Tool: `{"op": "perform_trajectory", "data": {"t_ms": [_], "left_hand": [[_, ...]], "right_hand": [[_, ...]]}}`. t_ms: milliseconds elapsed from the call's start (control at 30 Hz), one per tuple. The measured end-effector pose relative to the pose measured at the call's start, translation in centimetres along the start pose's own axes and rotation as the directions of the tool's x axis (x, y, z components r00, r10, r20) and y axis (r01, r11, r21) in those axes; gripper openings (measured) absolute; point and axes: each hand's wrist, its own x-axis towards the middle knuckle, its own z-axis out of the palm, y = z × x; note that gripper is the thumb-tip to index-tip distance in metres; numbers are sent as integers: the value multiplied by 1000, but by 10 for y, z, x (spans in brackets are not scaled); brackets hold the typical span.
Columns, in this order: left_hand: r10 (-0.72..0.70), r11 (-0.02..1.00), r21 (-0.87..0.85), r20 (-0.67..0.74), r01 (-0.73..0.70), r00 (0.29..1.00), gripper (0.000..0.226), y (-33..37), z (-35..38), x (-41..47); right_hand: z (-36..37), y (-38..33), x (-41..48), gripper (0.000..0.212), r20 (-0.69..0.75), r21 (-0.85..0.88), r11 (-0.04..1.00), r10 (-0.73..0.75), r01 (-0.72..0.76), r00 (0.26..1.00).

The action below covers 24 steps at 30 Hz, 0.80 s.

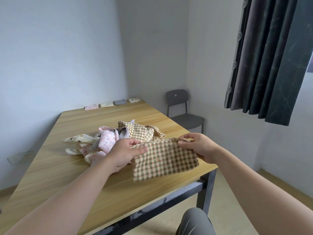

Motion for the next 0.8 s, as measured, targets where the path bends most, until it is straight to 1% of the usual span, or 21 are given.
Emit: {"op": "perform_trajectory", "data": {"t_ms": [33,100,133,233,267,333,433,567,633,733,800], "left_hand": [[4,1000,14,10,-4,1000,62,-3,-4,-1],[17,997,79,6,-18,1000,57,-8,-14,-3],[20,992,121,6,-21,1000,52,-10,-19,-5],[26,979,204,6,-27,1000,32,-13,-32,-17],[38,972,230,-5,-36,999,27,-13,-36,-20],[75,952,299,-36,-61,997,22,-15,-45,-29],[107,926,370,-73,-72,992,19,-20,-61,-44],[131,909,406,-68,-92,989,16,-30,-86,-71],[128,905,420,-98,-76,987,14,-36,-97,-85],[118,889,456,-169,-28,978,9,-45,-113,-104],[103,885,465,-207,5,973,14,-51,-124,-117]], "right_hand": [[0,1,-2,36,52,21,1000,12,-13,999],[0,2,-5,46,88,-24,1000,15,-13,996],[2,3,-7,45,75,-74,997,8,-2,997],[11,5,-9,30,44,-184,982,-40,47,998],[14,5,-10,25,53,-206,976,-56,66,997],[24,3,-13,18,76,-253,962,-85,102,993],[39,-1,-16,18,104,-316,937,-120,148,987],[68,-8,-21,23,183,-361,910,-148,206,972],[83,-11,-23,24,213,-351,909,-159,227,964],[103,-14,-27,24,265,-286,926,-171,247,949],[117,-15,-28,26,302,-266,927,-181,265,936]]}}
